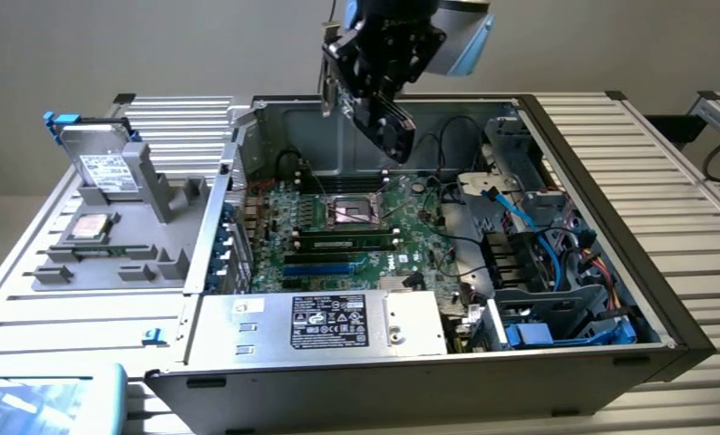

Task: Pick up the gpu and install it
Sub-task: 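Insert the gpu into the slot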

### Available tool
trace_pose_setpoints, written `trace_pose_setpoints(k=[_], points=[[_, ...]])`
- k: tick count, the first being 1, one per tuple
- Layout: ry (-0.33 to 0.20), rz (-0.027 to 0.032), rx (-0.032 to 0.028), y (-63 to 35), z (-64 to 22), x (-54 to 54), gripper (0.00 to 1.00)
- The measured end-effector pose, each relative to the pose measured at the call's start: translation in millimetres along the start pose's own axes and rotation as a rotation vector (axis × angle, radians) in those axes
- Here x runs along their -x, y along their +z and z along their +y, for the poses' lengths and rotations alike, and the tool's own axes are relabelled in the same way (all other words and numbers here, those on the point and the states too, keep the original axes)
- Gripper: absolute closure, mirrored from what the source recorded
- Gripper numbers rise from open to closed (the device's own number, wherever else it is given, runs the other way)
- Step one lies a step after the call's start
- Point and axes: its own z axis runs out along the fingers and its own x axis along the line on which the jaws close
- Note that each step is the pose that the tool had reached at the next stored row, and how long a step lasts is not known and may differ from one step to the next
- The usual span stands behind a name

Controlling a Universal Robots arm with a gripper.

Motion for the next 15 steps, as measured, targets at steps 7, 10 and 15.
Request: trace_pose_setpoints(k=[7, 10, 15], points=[[-0.126, 0.0129, -0.0009, 0.0, 0.0, 0.0, 0.72], [-0.181, 0.0184, -0.0012, 0.0, 0.0, 0.0, 0.72], [-0.271, 0.0275, -0.0018, 0.0, 0.0, 0.0, 0.72]])
